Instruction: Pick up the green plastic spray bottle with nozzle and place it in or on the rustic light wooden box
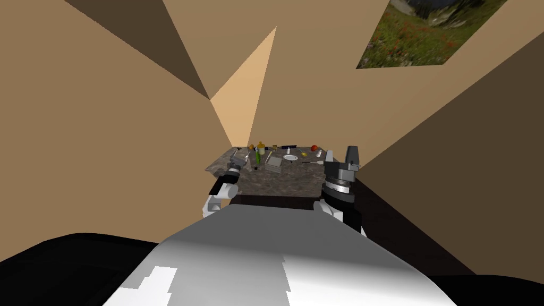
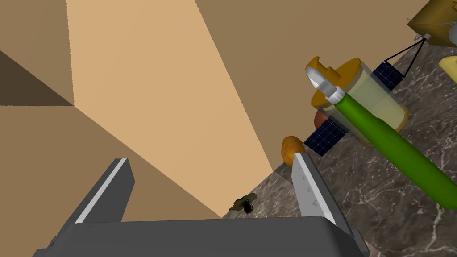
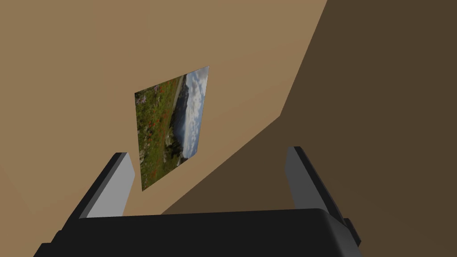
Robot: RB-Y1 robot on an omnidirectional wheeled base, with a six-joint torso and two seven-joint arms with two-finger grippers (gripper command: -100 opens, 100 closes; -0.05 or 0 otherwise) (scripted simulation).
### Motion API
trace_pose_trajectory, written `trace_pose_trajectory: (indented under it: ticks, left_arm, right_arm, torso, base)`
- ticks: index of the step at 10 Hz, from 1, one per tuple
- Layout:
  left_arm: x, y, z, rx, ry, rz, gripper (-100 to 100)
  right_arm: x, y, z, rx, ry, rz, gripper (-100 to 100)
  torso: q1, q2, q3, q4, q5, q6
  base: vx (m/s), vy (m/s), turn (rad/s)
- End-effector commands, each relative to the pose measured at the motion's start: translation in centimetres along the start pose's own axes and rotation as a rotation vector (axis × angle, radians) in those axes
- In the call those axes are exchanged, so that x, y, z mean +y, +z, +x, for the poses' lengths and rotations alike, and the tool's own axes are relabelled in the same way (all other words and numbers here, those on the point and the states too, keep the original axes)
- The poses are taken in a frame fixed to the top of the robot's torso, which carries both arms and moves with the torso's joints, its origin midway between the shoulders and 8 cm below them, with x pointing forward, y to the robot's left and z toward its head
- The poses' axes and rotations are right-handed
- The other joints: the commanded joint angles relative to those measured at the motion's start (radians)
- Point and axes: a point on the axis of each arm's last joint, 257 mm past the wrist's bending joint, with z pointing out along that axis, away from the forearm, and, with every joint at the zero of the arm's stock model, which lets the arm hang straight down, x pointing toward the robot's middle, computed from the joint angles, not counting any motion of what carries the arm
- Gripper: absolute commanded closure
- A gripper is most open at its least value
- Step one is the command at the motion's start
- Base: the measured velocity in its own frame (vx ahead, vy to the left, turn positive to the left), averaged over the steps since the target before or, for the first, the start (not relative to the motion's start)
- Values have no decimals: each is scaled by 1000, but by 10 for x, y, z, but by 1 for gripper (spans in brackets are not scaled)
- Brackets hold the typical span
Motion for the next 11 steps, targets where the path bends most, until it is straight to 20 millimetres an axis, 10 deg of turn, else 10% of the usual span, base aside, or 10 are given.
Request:
trace_pose_trajectory:
  ticks: [1,11]
  left_arm:
    - [5,2,-2,-10,-34,-20,-100]
    - [58,30,-45,-153,-406,-170,-100]
  right_arm:
    - [0,0,0,0,0,0,0]
    - [0,0,0,0,0,0,0]
  torso:
    - [0,0,0,0,0,0]
    - [-1,-4,-2,-1,0,0]
  base:
    - [-8,-9,-14]
    - [24,-26,-1]
